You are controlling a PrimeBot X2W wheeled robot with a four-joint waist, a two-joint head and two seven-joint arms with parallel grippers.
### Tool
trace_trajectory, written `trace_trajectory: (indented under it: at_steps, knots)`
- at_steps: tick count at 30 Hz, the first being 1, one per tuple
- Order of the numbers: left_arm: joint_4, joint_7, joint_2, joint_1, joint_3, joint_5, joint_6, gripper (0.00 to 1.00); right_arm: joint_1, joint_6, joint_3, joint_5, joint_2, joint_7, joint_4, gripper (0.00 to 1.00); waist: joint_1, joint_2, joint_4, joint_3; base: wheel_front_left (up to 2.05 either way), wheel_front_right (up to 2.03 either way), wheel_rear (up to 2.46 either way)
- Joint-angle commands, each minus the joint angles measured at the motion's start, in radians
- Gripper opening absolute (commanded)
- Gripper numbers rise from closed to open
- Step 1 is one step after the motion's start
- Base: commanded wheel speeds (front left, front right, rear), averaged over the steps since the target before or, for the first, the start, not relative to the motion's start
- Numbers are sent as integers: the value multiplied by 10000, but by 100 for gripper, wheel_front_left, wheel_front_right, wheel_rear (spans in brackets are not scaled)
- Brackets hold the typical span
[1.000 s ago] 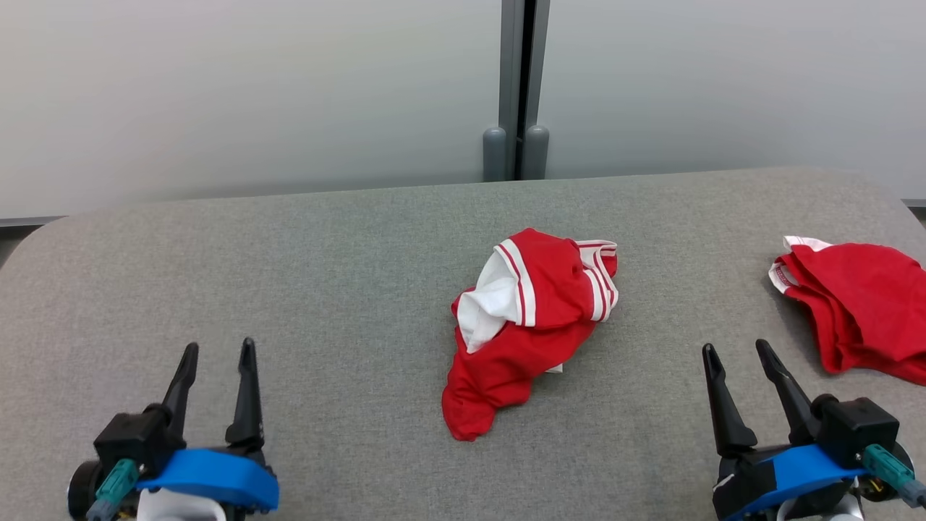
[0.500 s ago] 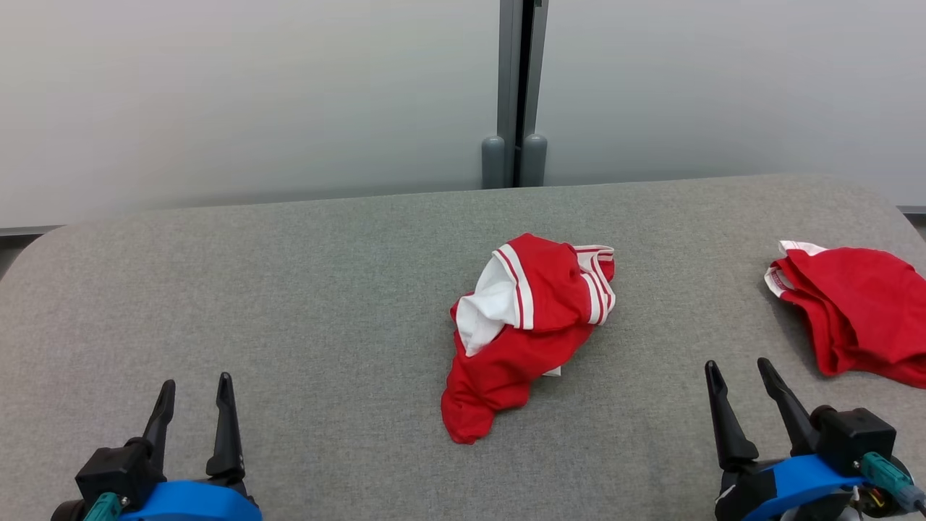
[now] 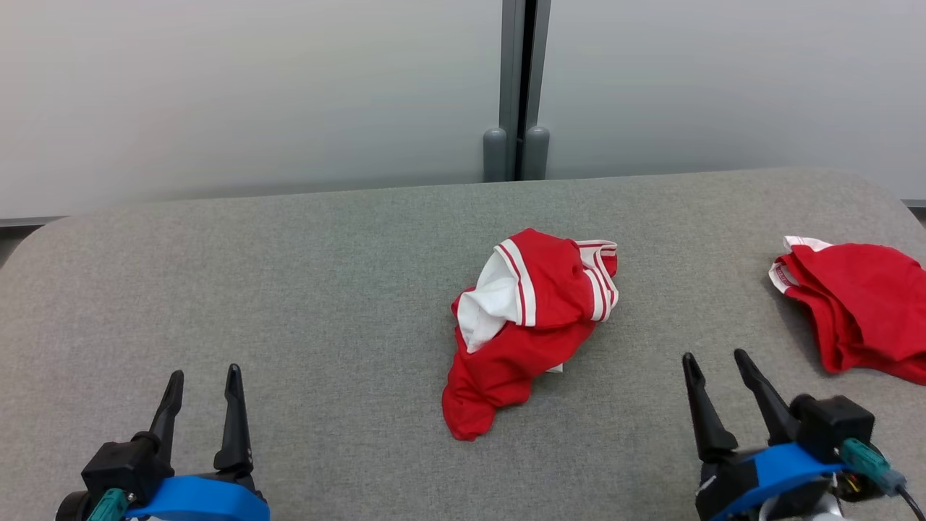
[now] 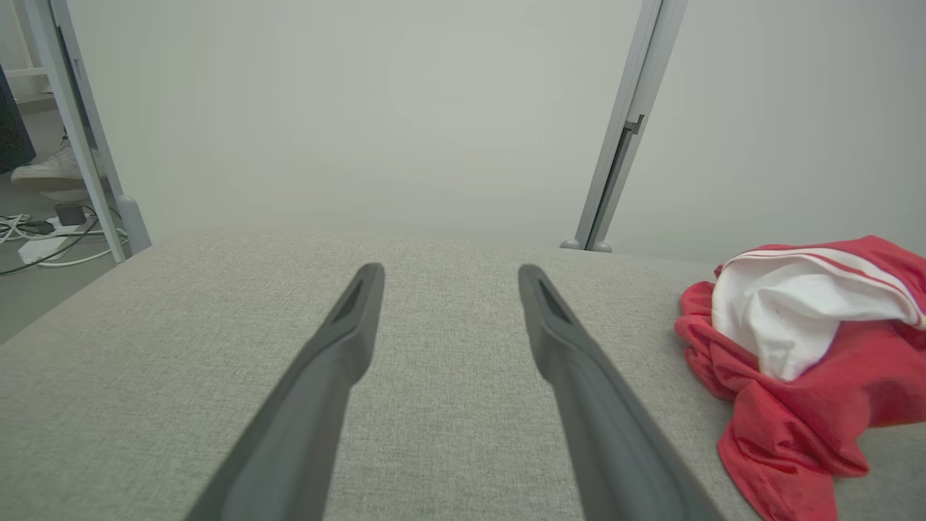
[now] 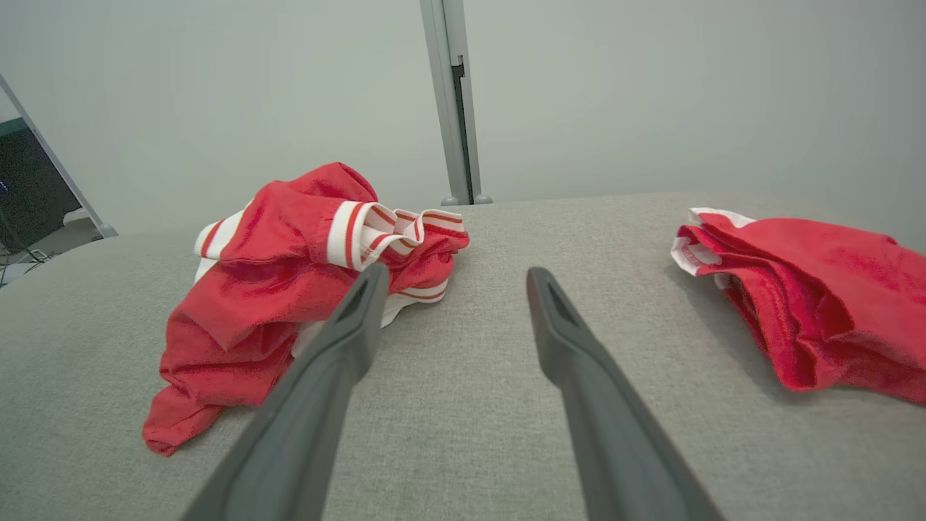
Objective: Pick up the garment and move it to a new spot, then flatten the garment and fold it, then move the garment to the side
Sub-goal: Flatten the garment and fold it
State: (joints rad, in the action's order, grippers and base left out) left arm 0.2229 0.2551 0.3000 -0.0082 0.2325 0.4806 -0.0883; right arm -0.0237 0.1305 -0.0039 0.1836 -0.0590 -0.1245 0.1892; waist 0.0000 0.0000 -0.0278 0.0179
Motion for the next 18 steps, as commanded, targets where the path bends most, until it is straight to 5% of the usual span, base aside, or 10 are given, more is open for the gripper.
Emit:
trace_trajectory:
  at_steps: [1,18]
  knots:
    - [-100,-50,36,-187,-20,-11,-65,100,-438,5,313,201,20,133,-26,100,0,0,1,73,0,0,0]
    - [-587,-220,100,-757,199,-57,-49,100,-4053,5,1707,1704,-361,3580,2139,100,0,0,391,1067,0,0,0]
